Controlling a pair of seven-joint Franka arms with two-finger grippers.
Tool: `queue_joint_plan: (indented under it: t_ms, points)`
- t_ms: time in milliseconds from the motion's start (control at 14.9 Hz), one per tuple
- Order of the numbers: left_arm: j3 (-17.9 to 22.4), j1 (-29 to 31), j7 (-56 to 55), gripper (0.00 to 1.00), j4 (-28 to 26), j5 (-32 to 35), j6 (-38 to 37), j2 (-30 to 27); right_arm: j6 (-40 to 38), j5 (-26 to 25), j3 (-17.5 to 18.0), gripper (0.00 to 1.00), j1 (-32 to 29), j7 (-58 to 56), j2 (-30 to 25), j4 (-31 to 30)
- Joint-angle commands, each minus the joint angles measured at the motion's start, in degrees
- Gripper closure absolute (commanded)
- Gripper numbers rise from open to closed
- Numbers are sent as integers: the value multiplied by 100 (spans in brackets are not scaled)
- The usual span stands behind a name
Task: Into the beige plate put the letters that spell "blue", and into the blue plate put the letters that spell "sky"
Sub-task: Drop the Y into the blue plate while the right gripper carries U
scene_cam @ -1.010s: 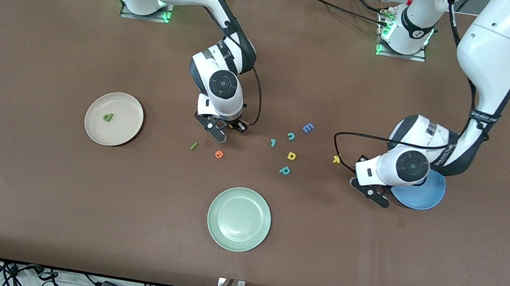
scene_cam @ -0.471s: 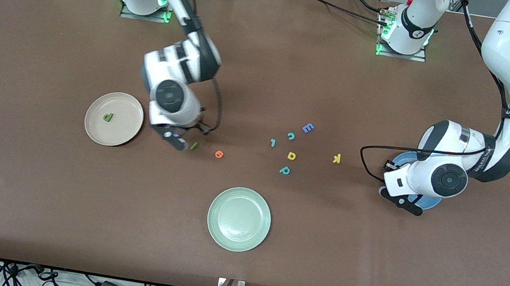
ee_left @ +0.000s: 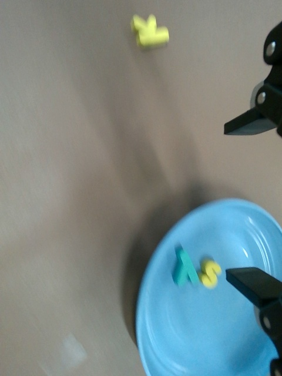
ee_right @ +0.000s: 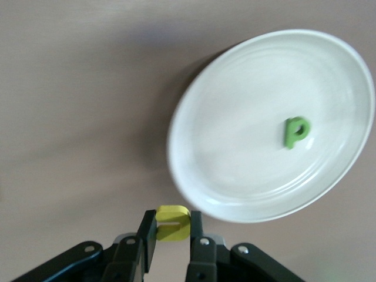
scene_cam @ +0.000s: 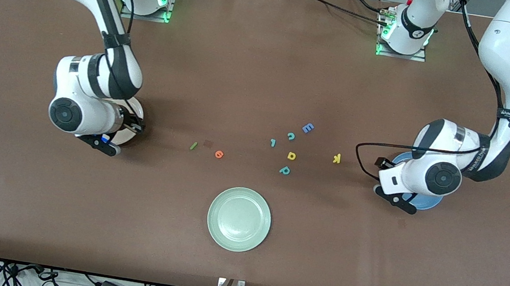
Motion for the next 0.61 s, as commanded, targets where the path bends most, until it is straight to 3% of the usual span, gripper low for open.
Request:
queue_joint_plan:
  t_ms: [0,135,404,471,538]
  points:
    - [-517,-155,-1115,0,22,15,124,34,286,-82,57,85,-212,-468,-130,-446]
    - [-554,-375,-1970,0,-82,50,563,140,637,-265,57,85,-229,-495,-113,-674]
    - [-553,-376,-2254,0,-688,50,1512,175,955,-354,57,82,-369,-794,-104,-991]
    - [-536,-393,-2446,0,-846,59,1706,184,955,-354,57,78,-422,-855,-104,-992]
    - [-536,-419,-2657,0,-935,103,1882,228,972,-354,57,65,-510,-977,-69,-992]
